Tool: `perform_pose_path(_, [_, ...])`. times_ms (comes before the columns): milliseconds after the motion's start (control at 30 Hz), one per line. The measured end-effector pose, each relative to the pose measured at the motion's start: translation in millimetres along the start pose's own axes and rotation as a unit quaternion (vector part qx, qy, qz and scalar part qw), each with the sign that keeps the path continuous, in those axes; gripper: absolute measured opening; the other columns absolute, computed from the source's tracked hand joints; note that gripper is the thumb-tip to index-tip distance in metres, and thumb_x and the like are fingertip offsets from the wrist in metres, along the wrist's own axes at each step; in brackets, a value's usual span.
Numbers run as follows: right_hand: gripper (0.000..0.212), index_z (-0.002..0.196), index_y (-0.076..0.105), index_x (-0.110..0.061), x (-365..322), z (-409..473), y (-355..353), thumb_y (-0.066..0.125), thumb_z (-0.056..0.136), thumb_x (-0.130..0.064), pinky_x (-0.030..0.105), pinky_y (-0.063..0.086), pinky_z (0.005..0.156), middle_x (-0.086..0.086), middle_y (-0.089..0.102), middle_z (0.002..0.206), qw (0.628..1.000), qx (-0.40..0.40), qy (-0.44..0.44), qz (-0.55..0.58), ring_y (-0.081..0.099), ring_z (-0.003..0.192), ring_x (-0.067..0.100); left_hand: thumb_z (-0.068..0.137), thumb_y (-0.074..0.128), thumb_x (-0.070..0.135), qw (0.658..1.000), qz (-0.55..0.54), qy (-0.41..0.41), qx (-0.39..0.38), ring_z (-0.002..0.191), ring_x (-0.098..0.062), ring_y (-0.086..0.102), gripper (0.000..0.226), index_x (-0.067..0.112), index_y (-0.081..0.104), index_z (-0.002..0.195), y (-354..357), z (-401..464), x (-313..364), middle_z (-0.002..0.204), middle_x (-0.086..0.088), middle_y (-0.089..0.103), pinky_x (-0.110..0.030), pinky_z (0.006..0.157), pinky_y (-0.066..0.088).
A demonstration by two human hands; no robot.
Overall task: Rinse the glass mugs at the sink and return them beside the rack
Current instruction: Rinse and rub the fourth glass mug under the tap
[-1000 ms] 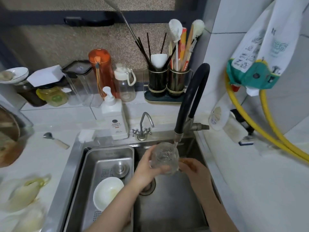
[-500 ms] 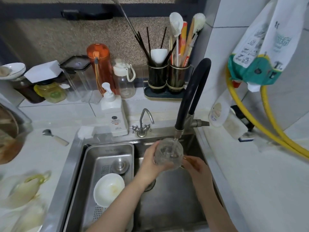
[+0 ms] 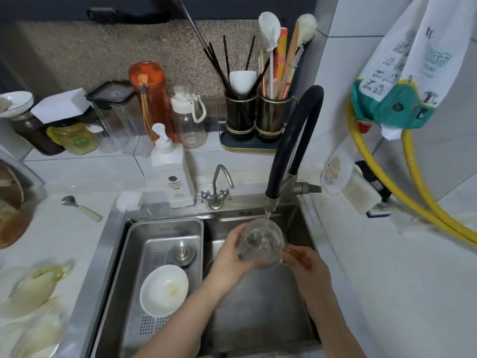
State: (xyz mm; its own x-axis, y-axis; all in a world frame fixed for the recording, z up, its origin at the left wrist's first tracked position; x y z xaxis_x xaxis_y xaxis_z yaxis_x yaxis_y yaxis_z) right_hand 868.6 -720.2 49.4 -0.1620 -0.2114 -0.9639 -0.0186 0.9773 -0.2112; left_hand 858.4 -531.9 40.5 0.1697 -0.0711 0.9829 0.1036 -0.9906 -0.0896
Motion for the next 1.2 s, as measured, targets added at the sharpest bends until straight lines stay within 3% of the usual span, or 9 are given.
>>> perform_pose_path(100, [0.015, 0.090, 0.064, -0.033, -9, 7, 17, 0.067, 0.087, -0.019, 0.008, 0.046, 0.067, -0.013, 0.069, 0.088, 0.997, -0.042, -0.025, -0.058, 0.064, 0.082, 0.003, 0.063, 0.086, 0.009, 1.000, -0.013, -0.011, 0.016, 0.114, -0.009, 0.056, 0.076, 0.028, 0.050, 0.126, -14, 2, -8, 0.122, 0.006, 0.060, -0.016, 0.082, 0.051])
perform_pose_path(233, [0.012, 0.099, 0.067, -0.025, -6, 13, 2, 0.066, 0.087, -0.022, 0.006, 0.047, 0.065, -0.011, 0.069, 0.091, 0.998, -0.020, -0.012, -0.065, 0.064, 0.082, 0.001, 0.066, 0.083, 0.001, 0.999, -0.027, -0.016, 0.010, 0.096, 0.012, 0.060, 0.068, 0.032, 0.051, 0.118, 1, 4, 0, 0.105, 0.019, 0.065, -0.010, 0.077, 0.049])
perform_pose_path(467, [0.010, 0.091, 0.065, -0.024, -6, 6, 18, 0.065, 0.088, -0.014, 0.006, 0.047, 0.062, -0.005, 0.069, 0.084, 0.995, -0.051, -0.038, -0.075, 0.063, 0.072, -0.005, 0.065, 0.085, 0.027, 0.997, -0.008, -0.080, 0.018, 0.115, -0.008, 0.054, 0.074, 0.032, 0.049, 0.130, -16, 1, -20, 0.124, 0.012, 0.056, -0.023, 0.096, 0.046])
perform_pose_path(600, [0.007, 0.090, 0.061, -0.028, -12, 17, 10, 0.060, 0.092, -0.021, 0.007, 0.044, 0.058, -0.015, 0.063, 0.080, 0.995, -0.002, -0.031, -0.090, 0.060, 0.070, 0.000, 0.061, 0.082, 0.051, 0.995, -0.028, -0.097, 0.016, 0.120, -0.007, 0.053, 0.079, 0.026, 0.053, 0.130, 2, 16, -19, 0.129, 0.008, 0.058, -0.028, 0.106, 0.041])
perform_pose_path(700, [0.003, 0.090, 0.062, -0.023, -4, 27, 6, 0.060, 0.092, -0.023, 0.004, 0.042, 0.053, -0.012, 0.061, 0.076, 0.994, 0.016, 0.000, -0.108, 0.057, 0.070, 0.001, 0.080, 0.073, 0.035, 0.993, -0.035, -0.109, 0.033, 0.109, -0.001, 0.052, 0.038, 0.027, 0.058, 0.114, 8, 23, -19, 0.113, 0.016, 0.060, -0.014, 0.093, 0.039])
perform_pose_path(767, [0.010, 0.092, 0.065, -0.016, 6, 34, 11, 0.060, 0.092, -0.024, 0.006, 0.043, 0.053, -0.006, 0.064, 0.078, 0.994, 0.011, 0.031, -0.101, 0.061, 0.071, 0.005, 0.081, 0.071, 0.039, 0.993, -0.022, -0.112, 0.035, 0.119, -0.006, 0.051, 0.051, 0.022, 0.056, 0.127, 4, 26, -24, 0.128, 0.008, 0.056, -0.017, 0.099, 0.038])
perform_pose_path(900, [0.018, 0.090, 0.068, -0.011, 36, 35, 24, 0.061, 0.091, -0.027, 0.016, 0.046, 0.053, 0.006, 0.069, 0.078, 0.991, 0.010, 0.128, -0.032, 0.061, 0.060, 0.011, 0.084, 0.070, 0.029, 0.994, 0.011, -0.102, 0.049, 0.109, -0.005, 0.055, 0.057, 0.021, 0.050, 0.136, -9, 26, -27, 0.129, 0.002, 0.056, 0.000, 0.079, 0.040])
perform_pose_path(1033, [0.022, 0.084, 0.069, -0.007, 41, 36, 38, 0.062, 0.091, -0.026, 0.018, 0.047, 0.050, 0.007, 0.069, 0.072, 0.985, -0.017, 0.169, -0.017, 0.059, 0.056, 0.013, 0.063, 0.067, 0.071, 0.985, 0.082, -0.123, 0.090, 0.114, -0.011, 0.055, 0.074, 0.039, 0.054, 0.128, -24, 21, -32, 0.124, 0.002, 0.056, -0.029, 0.107, 0.039])
perform_pose_path(1200, [0.023, 0.072, 0.067, -0.006, 43, 37, 52, 0.067, 0.088, -0.022, 0.019, 0.046, 0.044, 0.003, 0.066, 0.058, 0.974, -0.063, 0.220, 0.006, 0.059, 0.050, 0.015, 0.058, 0.054, 0.086, 0.968, 0.151, -0.168, 0.112, 0.120, -0.019, 0.054, 0.085, 0.036, 0.054, 0.128, -39, 16, -37, 0.127, -0.005, 0.060, -0.038, 0.108, 0.040])
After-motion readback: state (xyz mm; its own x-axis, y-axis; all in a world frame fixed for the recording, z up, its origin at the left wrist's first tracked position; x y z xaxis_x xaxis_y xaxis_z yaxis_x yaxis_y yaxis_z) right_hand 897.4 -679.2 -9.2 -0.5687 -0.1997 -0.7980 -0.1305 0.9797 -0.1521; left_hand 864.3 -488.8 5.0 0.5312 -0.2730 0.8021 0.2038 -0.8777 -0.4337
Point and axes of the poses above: each hand's wrist, its own z-axis towards the middle knuckle, its own y-axis out of the palm, x = y × z, the point moved 9 cm from there along z, towards the middle knuckle
